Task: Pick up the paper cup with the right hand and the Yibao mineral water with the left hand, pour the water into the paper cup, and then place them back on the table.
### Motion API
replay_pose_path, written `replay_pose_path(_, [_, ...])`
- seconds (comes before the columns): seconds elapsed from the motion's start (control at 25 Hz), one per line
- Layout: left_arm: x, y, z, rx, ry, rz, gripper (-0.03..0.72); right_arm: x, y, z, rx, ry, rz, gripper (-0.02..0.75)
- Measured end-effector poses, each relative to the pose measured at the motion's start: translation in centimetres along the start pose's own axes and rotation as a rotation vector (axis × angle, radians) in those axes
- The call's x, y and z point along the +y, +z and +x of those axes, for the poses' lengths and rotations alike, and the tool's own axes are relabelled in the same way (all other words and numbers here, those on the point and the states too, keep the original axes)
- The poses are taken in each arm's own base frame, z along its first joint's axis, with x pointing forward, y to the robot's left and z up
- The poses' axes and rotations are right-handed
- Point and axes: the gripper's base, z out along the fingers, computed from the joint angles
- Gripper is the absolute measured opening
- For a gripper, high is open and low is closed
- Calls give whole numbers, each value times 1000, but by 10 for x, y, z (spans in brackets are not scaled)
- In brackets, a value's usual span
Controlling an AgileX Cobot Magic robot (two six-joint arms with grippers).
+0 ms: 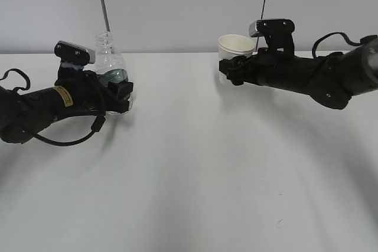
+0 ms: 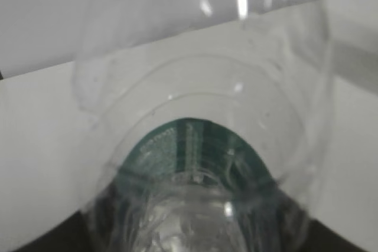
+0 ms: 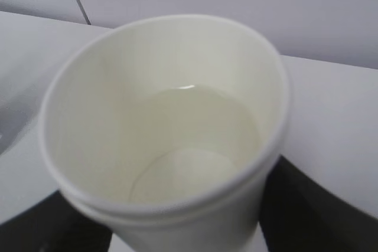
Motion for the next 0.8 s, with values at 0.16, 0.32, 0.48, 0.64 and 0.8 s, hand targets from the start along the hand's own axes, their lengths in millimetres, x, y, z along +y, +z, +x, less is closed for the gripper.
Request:
replay_pose_path(0.16, [0,0,0,1,0,0,335,-1,4,9,5,5,-4,519])
replay_pose_path(0.32, [0,0,0,1,1,0,335,-3,9,20,26,0,-6,519])
replay_pose_path(0.48, [0,0,0,0,0,-1,335,-3,9,20,10,-10,-5,519])
replay_pose_path(0.64, [0,0,0,-1,1,-1,335,-4,12,23,-10,-3,-4,519])
replay_pose_path(0.8, [1,0,0,-2,-2,-6,335,-5,12,23,-16,1,3,519])
